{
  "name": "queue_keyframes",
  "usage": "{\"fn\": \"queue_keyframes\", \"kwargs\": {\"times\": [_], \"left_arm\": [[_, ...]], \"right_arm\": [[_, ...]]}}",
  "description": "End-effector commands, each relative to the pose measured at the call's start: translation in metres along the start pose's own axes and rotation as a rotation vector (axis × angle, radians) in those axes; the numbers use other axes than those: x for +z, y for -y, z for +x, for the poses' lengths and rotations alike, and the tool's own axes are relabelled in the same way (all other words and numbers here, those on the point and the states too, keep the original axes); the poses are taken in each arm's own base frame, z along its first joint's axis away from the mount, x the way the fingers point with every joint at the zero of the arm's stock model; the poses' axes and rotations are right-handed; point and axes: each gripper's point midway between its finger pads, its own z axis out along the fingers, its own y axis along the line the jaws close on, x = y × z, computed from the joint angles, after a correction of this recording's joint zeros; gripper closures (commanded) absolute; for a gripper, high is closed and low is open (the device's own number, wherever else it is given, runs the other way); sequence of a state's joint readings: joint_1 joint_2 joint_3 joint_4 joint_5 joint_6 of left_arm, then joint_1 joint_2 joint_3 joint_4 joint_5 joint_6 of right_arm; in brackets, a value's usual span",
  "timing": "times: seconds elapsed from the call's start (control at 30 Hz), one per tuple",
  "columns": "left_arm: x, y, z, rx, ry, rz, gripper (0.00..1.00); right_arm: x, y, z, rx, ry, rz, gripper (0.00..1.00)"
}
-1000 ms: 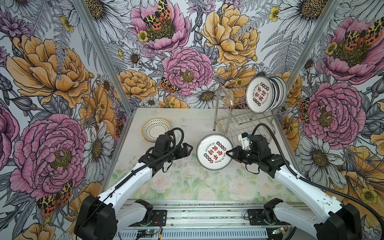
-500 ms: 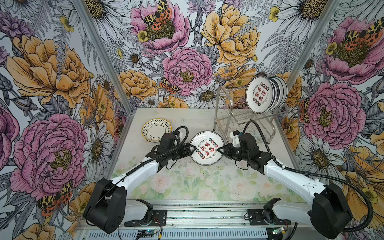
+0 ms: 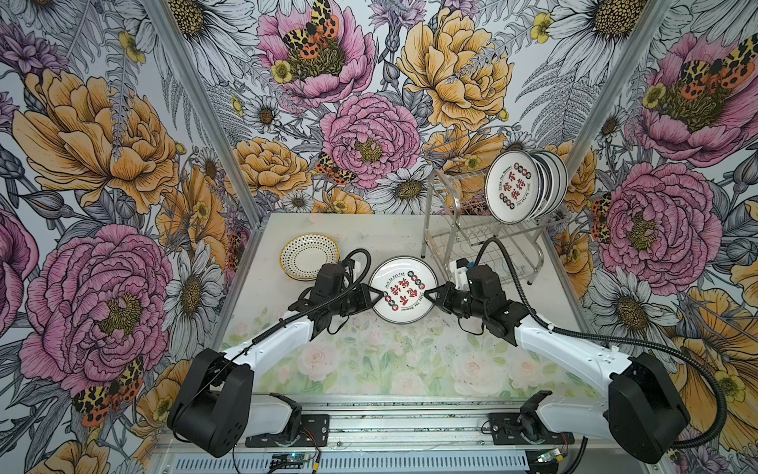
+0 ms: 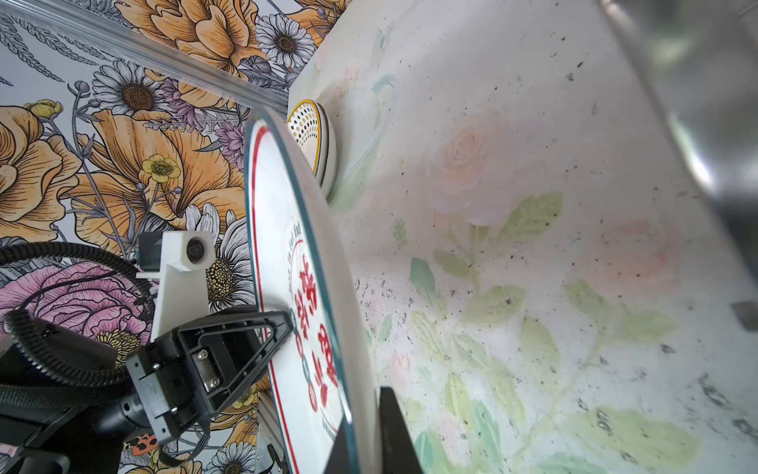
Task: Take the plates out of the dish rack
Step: 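Hold the printed plate upright while the left gripper closes on its rim, then lower the printed plate onto the table with the left gripper while the right gripper withdraws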
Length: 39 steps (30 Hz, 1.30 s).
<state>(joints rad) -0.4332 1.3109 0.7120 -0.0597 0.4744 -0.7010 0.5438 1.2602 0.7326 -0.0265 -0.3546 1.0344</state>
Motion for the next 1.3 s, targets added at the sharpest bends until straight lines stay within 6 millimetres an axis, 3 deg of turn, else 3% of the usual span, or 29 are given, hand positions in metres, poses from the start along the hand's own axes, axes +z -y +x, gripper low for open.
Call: {"fn": "queue_keyframes", "kwargs": {"times": [0.0,0.27,0.43,0.6,1.07,1.27], "left_arm": [[0.002,0.007,0.006,0.025,-0.019,0.047,0.79],[0.005,0.0,0.009,0.001,-0.029,0.051,0.92],[0.005,-0.016,0.008,-0.034,-0.031,0.003,1.0],[-0.003,-0.025,0.005,-0.053,-0.015,-0.01,1.0],[-0.055,-0.096,-0.014,-0.23,0.108,-0.146,1.0],[-0.082,-0.136,-0.016,-0.309,0.178,-0.253,1.0]], "right_arm": [[0.002,-0.022,-0.007,-0.041,0.036,-0.075,0.99],[0.007,-0.023,-0.005,-0.05,0.031,-0.075,0.83],[0.01,-0.025,-0.005,-0.061,0.029,-0.073,0.72],[0.01,-0.022,-0.004,-0.069,0.026,-0.055,0.55],[0.011,0.016,0.013,-0.07,-0.012,0.094,0.49],[0.012,0.011,0.022,-0.131,-0.053,0.092,0.48]]}}
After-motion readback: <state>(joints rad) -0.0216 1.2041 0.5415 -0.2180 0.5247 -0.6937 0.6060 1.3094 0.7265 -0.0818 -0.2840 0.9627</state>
